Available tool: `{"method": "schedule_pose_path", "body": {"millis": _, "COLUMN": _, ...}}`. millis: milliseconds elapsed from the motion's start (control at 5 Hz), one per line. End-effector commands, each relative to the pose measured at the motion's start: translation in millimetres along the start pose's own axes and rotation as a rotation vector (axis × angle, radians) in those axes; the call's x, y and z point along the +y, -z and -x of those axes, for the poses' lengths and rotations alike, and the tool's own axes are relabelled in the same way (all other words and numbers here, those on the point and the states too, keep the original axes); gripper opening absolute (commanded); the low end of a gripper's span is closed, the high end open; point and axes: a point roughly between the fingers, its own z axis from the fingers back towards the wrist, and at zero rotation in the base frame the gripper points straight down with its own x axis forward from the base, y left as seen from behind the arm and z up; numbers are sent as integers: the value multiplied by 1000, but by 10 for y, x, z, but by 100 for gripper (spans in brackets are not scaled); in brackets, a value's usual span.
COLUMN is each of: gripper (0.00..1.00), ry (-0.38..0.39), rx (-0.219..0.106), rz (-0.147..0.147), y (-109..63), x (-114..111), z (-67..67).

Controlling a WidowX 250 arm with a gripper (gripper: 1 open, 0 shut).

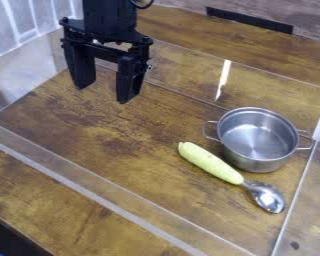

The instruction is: Move the green spoon to the left

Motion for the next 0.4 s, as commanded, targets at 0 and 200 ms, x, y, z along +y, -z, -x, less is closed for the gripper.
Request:
{"method": "schedule_pose_path", "body": {"millis": 0, "gripper": 100, "ry": 63, "rx": 27, "rz": 4, "y": 173, "x": 65, "z": 29}}
{"method": "schedule_pose_path", "body": {"millis": 200, "gripper": 100, "ry": 199, "rx": 9, "rz": -31, "y": 225, "x": -261, "z": -52}}
